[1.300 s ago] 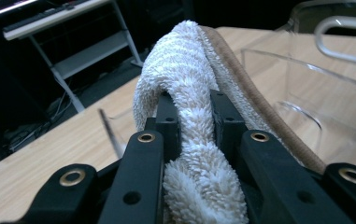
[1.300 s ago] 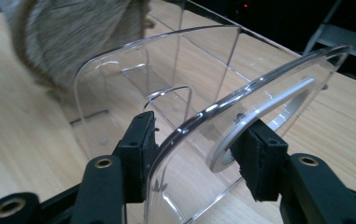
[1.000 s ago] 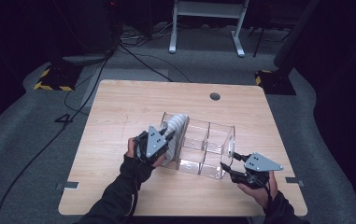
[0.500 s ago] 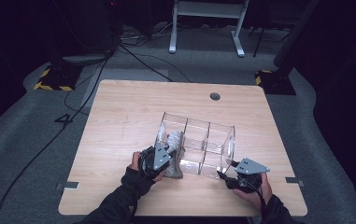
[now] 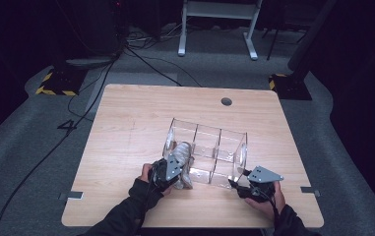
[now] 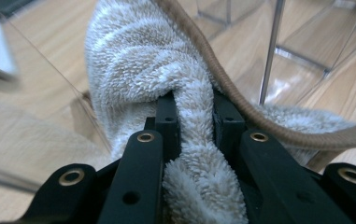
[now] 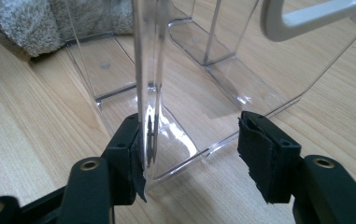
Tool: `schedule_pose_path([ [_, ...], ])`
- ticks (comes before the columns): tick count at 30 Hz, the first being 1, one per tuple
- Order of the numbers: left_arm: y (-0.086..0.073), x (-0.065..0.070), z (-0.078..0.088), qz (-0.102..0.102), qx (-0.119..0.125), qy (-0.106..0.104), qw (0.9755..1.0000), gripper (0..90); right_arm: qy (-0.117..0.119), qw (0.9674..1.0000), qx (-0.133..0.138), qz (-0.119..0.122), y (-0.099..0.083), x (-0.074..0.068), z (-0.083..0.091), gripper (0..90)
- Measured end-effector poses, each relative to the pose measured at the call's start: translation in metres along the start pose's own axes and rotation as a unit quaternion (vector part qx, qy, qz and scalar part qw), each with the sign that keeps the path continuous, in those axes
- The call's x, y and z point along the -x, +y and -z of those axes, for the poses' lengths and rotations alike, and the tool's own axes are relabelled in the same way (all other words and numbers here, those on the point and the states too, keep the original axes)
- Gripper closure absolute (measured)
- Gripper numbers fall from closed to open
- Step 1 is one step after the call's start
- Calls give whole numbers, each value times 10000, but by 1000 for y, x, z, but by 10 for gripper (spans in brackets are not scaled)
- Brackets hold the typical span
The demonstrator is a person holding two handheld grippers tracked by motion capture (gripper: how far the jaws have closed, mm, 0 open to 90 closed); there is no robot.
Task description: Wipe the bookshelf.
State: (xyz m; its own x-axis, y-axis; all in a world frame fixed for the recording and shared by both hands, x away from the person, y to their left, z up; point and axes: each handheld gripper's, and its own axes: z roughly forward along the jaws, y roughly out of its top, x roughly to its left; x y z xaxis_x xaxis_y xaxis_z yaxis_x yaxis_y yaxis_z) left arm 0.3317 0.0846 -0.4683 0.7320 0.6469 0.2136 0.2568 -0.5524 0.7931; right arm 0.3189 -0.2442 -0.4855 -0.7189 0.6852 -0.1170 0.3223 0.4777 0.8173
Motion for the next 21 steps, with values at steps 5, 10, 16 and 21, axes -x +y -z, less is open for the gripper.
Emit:
schedule_pose_path([
  [5, 23, -6, 28, 134, 762, 76, 9970, 771, -16, 10000, 11, 3, 0, 0, 0, 442],
  [10, 54, -22, 62, 140, 1573, 560, 9859, 771, -28, 10000, 20, -29, 1, -1, 0, 442],
  [16, 75, -49, 62, 207, 1693, 1099, 9792, 771, -30, 10000, -14, -59, 1, -3, -1, 438],
  [21, 64, -47, 51, 224, 1428, 957, 9849, 771, -8, 10000, -25, -52, 0, -3, -2, 431],
])
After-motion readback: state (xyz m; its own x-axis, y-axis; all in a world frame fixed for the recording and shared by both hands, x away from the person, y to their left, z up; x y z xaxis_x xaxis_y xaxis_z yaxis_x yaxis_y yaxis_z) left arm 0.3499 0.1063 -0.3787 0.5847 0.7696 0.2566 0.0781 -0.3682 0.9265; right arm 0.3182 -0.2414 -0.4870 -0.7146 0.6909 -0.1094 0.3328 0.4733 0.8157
